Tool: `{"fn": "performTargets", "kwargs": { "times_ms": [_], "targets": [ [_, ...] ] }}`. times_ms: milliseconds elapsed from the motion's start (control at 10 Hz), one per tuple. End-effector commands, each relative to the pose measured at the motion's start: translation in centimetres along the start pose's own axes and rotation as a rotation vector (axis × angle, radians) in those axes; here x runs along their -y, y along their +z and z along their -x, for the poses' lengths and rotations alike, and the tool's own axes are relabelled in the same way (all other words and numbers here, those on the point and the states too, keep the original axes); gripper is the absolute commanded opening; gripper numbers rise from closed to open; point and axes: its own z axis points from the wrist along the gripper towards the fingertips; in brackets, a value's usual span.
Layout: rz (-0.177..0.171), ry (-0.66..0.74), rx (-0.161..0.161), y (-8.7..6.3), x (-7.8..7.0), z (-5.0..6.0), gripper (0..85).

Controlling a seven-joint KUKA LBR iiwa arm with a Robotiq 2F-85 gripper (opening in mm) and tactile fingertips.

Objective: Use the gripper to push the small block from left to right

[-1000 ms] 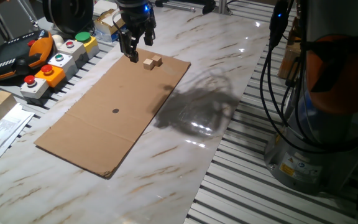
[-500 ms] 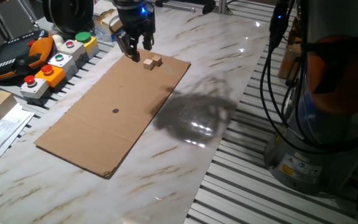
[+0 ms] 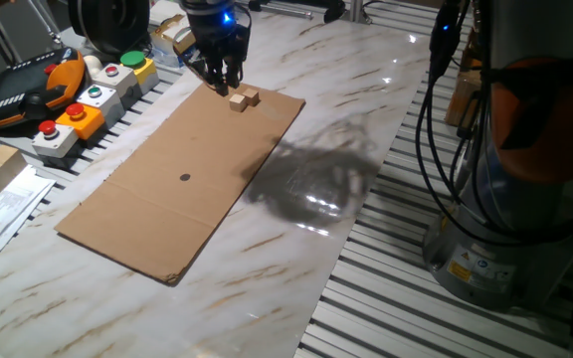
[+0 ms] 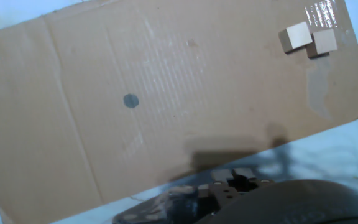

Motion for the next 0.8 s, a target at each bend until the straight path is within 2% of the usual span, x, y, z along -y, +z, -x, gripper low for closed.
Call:
{"fn": "performTargets", "kwargs": {
  "times_ms": [0,400,700],
  "targets": [
    [-0.001,0.000,-0.004,0.2,0.0,0.2,0.7],
    [0.001,-0.011,0.000,1.3,0.9,1.2,0.7],
    [0.005,-0.012,-0.003,1.8,1.6,1.6,0.7]
  ]
}}
